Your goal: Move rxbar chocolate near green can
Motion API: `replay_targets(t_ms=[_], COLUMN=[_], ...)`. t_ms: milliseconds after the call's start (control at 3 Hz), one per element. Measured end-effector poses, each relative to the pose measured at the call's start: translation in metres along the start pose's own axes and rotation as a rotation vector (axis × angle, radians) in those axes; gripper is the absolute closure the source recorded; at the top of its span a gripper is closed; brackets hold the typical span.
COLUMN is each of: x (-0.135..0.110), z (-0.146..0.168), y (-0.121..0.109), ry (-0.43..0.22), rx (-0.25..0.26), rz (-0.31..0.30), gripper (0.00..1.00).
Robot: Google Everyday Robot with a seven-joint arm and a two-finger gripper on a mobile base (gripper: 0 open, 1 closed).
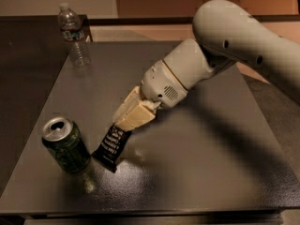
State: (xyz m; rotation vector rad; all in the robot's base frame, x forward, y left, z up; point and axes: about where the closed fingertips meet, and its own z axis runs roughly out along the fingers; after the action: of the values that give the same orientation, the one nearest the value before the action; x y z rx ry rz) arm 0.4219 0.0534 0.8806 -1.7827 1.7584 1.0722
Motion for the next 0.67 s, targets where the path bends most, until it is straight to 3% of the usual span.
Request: replay_targets(t_ms=[667], x=[-0.0020], z=[0.0024], y=[0.0017], ry=[0.003], rx=[-0.003], rz=[-0.005], gripper=[0.12])
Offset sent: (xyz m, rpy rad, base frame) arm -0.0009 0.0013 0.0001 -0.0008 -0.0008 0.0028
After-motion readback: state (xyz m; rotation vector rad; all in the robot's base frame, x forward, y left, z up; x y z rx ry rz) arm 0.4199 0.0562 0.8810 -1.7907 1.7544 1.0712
